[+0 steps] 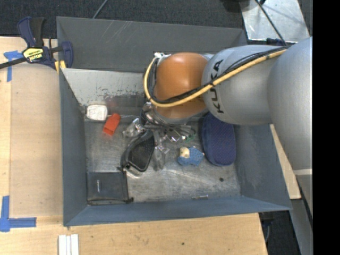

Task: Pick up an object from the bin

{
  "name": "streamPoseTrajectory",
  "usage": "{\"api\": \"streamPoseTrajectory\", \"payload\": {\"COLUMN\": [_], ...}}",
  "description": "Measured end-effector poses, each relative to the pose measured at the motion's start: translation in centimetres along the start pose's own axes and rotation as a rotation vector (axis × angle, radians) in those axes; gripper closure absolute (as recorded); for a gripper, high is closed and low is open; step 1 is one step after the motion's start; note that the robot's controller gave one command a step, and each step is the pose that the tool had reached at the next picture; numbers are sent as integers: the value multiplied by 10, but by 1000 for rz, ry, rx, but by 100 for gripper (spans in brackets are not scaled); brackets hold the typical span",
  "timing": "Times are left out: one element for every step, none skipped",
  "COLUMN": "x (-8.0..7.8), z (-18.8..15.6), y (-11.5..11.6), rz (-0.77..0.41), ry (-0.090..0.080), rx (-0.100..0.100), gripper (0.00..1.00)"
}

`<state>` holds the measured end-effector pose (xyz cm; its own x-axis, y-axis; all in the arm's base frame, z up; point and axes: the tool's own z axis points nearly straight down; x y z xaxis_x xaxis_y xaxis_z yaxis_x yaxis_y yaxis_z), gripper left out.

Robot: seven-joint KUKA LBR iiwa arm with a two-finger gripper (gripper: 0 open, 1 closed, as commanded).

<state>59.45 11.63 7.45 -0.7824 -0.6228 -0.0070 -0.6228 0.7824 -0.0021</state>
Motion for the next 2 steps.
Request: {"api": "streamPoseTrajectory", "payload": {"x": [-1, -2], "z": [-1, -2], "y": [-1, -2], "rz": [6, 12], "ry": [-1, -3], "rx": [0, 1], "gripper": [0, 0]}}
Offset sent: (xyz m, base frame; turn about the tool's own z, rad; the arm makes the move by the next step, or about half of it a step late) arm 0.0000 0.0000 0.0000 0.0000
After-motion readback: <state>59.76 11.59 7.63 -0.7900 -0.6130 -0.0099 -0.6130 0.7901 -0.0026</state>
